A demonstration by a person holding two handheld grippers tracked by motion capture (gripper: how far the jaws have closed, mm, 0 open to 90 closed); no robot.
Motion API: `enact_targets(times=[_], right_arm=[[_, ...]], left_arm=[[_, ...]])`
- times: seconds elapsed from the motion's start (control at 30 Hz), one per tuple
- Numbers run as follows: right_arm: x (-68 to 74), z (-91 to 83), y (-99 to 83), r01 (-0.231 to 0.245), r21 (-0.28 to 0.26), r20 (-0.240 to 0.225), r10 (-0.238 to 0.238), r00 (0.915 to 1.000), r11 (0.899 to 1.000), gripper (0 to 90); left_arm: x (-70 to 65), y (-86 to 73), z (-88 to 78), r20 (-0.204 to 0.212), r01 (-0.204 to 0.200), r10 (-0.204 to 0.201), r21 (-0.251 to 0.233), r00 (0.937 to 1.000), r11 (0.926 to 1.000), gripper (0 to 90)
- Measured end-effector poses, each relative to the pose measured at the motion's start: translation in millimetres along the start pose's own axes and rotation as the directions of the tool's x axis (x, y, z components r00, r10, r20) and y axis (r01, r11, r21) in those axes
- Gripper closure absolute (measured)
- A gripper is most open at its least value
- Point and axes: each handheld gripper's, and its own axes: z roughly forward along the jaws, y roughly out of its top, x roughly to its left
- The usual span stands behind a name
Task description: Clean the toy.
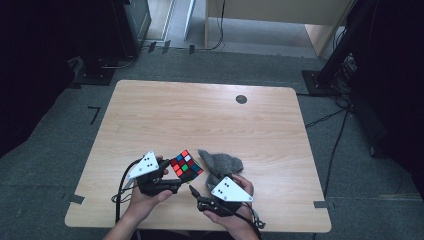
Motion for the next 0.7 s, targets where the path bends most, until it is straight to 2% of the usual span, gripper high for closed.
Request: enact_targets(times=[0.13,0.17,0.2,0.3,0.4,0.47,0.6,0.7], right_arm=[[6.7,3.7,-0.2,0.043,-0.014,0.020,-0.043,0.9989,0.999,23.9],[9.2,5.0,0.1,0.067,-0.018,0.029,-0.067,0.9973,0.998,24.3],[9.2,5.0,0.1,0.067,-0.018,0.029,-0.067,0.9973,0.998,24.3],[12.5,7.7,-1.6,0.099,-0.010,0.070,-0.099,0.9927,0.995,27.6],[14.2,6.3,-1.6,0.131,-0.020,0.104,-0.128,0.9864,0.991,31.3],[14.9,5.0,-1.4,0.145,-0.016,0.112,-0.142,0.9834,0.989,33.5],[16.1,5.3,-2.1,0.150,0.007,0.122,-0.150,0.9811,0.989,33.9],[14.3,5.5,-2.7,0.128,0.017,0.108,-0.129,0.9857,0.992,34.0]], left_arm=[[-1.0,0.1,4.1,0.018,0.038,-0.038,0.020,0.9991,0.9991,34.1],[-1.3,0.0,5.2,0.026,0.049,-0.050,0.024,0.9984,0.9985,34.1],[-1.7,0.0,6.1,0.033,0.055,-0.056,0.030,0.9979,0.9980,34.1],[-4.8,0.1,9.4,0.060,0.075,-0.077,0.038,0.9952,0.9965,34.0],[-5.5,0.2,10.1,0.068,0.083,-0.086,0.042,0.9940,0.9957,34.0],[-2.9,0.3,11.3,0.087,0.111,-0.115,0.051,0.9895,0.9925,33.7],[-1.6,-0.6,12.9,0.097,0.122,-0.127,0.058,0.9871,0.9909,32.4],[-1.2,2.3,10.5,0.101,0.120,-0.124,0.043,0.9871,0.9918,26.3]])
